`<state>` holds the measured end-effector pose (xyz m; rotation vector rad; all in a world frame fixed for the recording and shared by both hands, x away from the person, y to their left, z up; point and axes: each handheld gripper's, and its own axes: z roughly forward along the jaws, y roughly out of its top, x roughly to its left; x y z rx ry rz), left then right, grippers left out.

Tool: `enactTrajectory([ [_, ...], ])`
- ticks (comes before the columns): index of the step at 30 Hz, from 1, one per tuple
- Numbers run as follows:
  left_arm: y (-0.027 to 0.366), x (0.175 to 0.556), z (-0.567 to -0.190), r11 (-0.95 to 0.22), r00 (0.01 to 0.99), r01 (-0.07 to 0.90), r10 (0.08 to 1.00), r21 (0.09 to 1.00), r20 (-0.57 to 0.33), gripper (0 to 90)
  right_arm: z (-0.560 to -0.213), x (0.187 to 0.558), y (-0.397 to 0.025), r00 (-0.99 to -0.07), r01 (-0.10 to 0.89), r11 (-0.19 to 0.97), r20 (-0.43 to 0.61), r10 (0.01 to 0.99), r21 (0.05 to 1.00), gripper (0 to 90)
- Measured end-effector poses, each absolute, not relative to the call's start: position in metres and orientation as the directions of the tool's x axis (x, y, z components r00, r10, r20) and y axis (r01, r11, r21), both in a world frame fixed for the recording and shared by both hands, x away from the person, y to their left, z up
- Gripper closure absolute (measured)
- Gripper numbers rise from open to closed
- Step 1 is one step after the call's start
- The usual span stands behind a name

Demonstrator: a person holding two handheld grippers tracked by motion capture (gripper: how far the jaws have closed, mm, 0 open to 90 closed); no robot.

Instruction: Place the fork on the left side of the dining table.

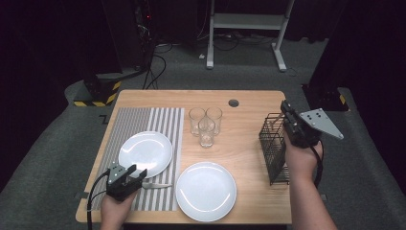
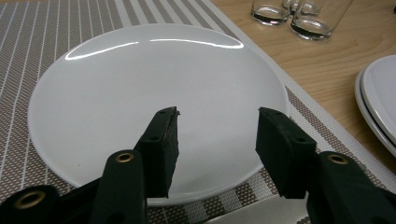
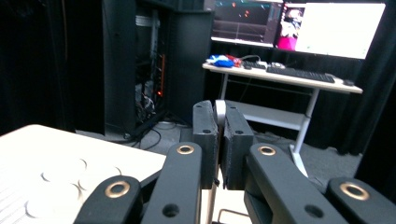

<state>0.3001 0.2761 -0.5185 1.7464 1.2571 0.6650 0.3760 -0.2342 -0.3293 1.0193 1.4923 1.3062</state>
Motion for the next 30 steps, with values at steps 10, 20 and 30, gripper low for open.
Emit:
enactTrajectory([
  [10,0.276,0.297,-0.518,-0.125,0.346,0.466,0.937,0.876,-0.051,48.9,-0.322,0.368,-0.212,-0.346,-0.012,0.11,-0.108,0.932,0.994,86.2],
  [20,0.276,0.295,-0.518,-0.135,0.348,0.466,0.937,0.874,-0.041,49.2,-0.328,0.365,-0.191,-0.411,-0.016,0.104,-0.101,0.906,0.994,86.2],
  [30,0.275,0.294,-0.516,-0.123,0.352,0.46,0.935,0.879,-0.053,48.2,-0.346,0.366,-0.17,-0.456,0.01,0.114,-0.097,0.885,0.993,86.3],
])
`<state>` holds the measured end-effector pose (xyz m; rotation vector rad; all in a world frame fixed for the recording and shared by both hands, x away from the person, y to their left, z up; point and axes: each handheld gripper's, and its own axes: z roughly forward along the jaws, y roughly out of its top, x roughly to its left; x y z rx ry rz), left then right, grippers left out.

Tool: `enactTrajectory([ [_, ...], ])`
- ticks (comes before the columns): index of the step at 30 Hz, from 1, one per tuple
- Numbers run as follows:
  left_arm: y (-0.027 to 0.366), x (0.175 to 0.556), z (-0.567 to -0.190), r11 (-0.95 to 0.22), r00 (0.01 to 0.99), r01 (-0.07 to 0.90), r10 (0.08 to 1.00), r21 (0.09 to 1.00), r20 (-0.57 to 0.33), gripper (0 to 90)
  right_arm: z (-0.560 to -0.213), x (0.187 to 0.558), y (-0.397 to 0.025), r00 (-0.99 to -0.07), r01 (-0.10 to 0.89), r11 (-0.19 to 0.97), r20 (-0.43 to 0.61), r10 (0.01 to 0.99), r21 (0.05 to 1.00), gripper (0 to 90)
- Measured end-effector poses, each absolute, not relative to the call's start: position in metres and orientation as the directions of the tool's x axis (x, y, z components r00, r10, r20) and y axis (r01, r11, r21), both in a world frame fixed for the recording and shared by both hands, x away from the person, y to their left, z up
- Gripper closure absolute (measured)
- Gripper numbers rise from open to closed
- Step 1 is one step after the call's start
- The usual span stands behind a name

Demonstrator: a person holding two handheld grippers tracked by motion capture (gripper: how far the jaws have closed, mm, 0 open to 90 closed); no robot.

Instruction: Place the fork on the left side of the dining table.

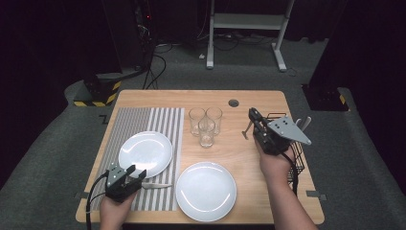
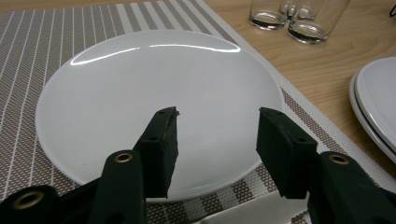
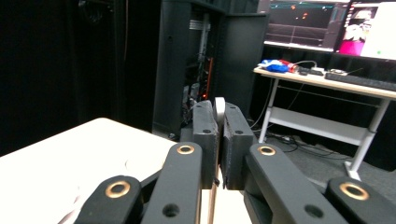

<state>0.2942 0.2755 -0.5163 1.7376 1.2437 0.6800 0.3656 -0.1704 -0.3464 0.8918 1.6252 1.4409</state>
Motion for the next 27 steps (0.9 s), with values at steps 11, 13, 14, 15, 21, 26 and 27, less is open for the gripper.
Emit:
enactTrajectory([
  [11,0.268,0.294,-0.516,-0.133,0.363,0.459,0.93,0.878,-0.049,47.6,-0.367,0.361,-0.146,-0.528,0.02,0.129,-0.099,0.844,0.991,86.3],
  [13,0.268,0.294,-0.516,-0.129,0.368,0.461,0.928,0.878,-0.057,46.8,-0.372,0.36,-0.141,-0.54,0.026,0.134,-0.098,0.836,0.991,86.3],
  [14,0.268,0.295,-0.516,-0.13,0.372,0.459,0.927,0.879,-0.057,46.6,-0.374,0.36,-0.139,-0.545,0.029,0.135,-0.098,0.833,0.99,86.3],
  [15,0.267,0.294,-0.516,-0.126,0.373,0.459,0.926,0.879,-0.062,46.3,-0.376,0.359,-0.137,-0.55,0.031,0.135,-0.096,0.83,0.99,86.3],
  [21,0.263,0.296,-0.516,-0.116,0.364,0.462,0.929,0.879,-0.069,43.5,-0.389,0.357,-0.125,-0.581,0.042,0.143,-0.092,0.809,0.989,86.3],
  [26,0.255,0.296,-0.515,-0.135,0.374,0.464,0.926,0.876,-0.056,42.6,-0.396,0.356,-0.117,-0.601,0.035,0.147,-0.096,0.794,0.989,86.3],
  [27,0.253,0.296,-0.515,-0.137,0.376,0.464,0.925,0.875,-0.054,42.6,-0.397,0.355,-0.116,-0.603,0.03,0.148,-0.1,0.792,0.989,86.3],
])
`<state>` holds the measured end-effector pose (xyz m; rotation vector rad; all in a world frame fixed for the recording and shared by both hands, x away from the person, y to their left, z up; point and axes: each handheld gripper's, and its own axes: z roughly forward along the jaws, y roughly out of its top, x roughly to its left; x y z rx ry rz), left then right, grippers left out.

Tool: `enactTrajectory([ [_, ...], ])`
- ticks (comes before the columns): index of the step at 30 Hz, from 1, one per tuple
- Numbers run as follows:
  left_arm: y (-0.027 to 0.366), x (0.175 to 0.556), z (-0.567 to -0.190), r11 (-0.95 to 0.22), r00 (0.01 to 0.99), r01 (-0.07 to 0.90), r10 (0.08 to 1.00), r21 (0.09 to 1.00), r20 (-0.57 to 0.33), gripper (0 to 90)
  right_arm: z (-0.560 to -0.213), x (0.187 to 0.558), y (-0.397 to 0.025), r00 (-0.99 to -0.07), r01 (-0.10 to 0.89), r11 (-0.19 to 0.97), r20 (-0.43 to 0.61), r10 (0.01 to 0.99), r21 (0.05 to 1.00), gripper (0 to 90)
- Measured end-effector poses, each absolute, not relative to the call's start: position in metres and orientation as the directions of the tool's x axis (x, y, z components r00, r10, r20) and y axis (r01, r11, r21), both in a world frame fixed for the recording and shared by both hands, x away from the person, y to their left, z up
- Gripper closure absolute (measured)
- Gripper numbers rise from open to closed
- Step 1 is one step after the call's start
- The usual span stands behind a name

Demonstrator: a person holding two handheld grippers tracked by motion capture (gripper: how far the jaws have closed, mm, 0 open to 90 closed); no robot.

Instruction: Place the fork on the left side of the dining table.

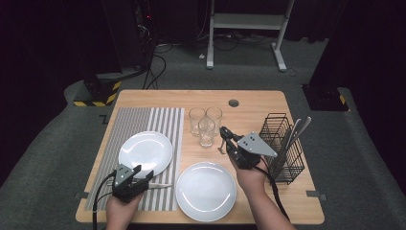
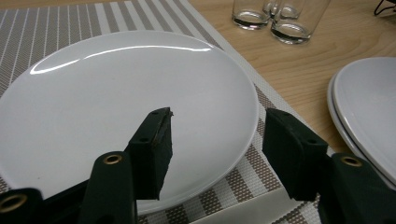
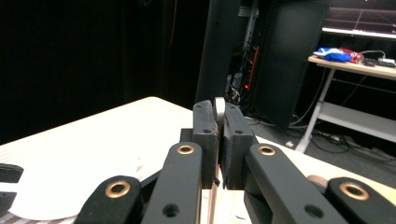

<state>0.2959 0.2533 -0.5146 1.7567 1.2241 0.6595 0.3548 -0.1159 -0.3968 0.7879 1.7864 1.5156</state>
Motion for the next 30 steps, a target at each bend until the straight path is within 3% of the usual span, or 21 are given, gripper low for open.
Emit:
enactTrajectory([
  [12,0.24,0.3,-0.502,-0.135,0.397,0.459,0.915,0.878,-0.067,42.0,-0.394,0.35,-0.098,-0.682,0.0,0.126,-0.092,0.726,0.992,86.3],
  [30,0.208,0.3,-0.483,-0.157,0.468,0.391,0.882,0.907,-0.049,40.7,-0.398,0.35,-0.079,-0.702,0.033,0.136,-0.074,0.709,0.99,86.2],
])
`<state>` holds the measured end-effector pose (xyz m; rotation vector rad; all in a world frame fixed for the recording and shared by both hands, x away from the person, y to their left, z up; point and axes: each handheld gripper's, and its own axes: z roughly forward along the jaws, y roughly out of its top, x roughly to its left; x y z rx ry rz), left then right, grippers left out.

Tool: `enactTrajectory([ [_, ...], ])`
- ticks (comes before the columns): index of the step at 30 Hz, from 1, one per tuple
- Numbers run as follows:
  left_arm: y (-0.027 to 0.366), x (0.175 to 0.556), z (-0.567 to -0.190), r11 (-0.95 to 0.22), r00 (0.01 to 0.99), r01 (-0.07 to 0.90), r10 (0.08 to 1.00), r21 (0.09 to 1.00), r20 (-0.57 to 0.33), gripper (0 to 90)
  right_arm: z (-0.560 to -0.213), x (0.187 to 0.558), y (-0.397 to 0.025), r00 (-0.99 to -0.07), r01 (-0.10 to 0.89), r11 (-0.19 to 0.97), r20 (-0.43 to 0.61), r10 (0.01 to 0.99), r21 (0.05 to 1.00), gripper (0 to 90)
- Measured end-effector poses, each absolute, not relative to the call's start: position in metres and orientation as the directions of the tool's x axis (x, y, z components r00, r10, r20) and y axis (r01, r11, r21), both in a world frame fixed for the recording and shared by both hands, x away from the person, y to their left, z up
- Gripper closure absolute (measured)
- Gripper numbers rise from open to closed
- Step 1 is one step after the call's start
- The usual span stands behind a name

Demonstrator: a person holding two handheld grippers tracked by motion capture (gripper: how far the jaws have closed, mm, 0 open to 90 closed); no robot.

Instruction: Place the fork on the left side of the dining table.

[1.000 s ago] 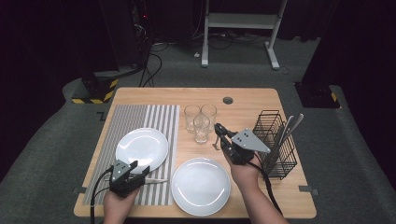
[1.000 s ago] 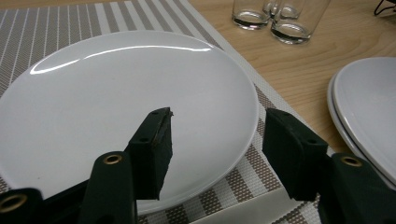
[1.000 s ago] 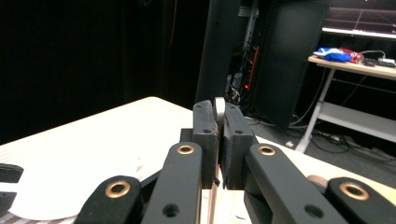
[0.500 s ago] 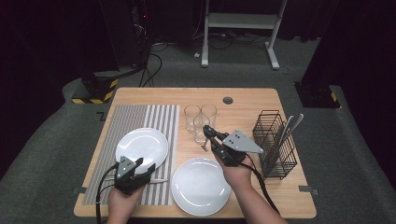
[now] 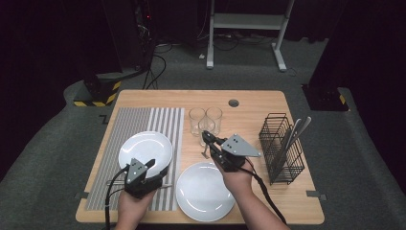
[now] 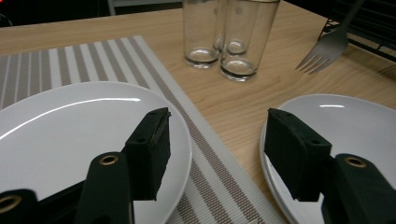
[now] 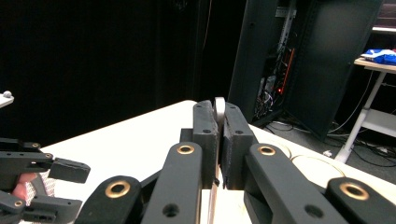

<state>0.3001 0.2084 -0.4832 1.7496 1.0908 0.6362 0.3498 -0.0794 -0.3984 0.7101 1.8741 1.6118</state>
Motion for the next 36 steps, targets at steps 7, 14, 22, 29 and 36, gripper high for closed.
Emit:
enactTrajectory([
  [7,0.19,0.304,-0.478,-0.17,0.513,0.368,0.857,0.914,-0.047,40.7,-0.402,0.352,-0.075,-0.702,0.047,0.147,-0.072,0.709,0.988,86.2],
  [14,0.177,0.306,-0.471,-0.174,0.537,0.349,0.843,0.921,-0.044,40.7,-0.406,0.351,-0.07,-0.706,0.058,0.154,-0.068,0.705,0.986,86.3],
  [22,0.169,0.308,-0.464,-0.177,0.556,0.332,0.83,0.927,-0.041,40.6,-0.408,0.35,-0.067,-0.712,0.062,0.153,-0.064,0.699,0.986,86.2],
  [29,0.163,0.311,-0.46,-0.176,0.571,0.321,0.82,0.931,-0.042,40.6,-0.41,0.35,-0.064,-0.717,0.068,0.158,-0.062,0.694,0.985,86.2],
  [36,0.158,0.313,-0.457,-0.16,0.583,0.316,0.81,0.935,-0.059,40.8,-0.412,0.35,-0.062,-0.723,0.077,0.157,-0.053,0.689,0.985,86.1],
])
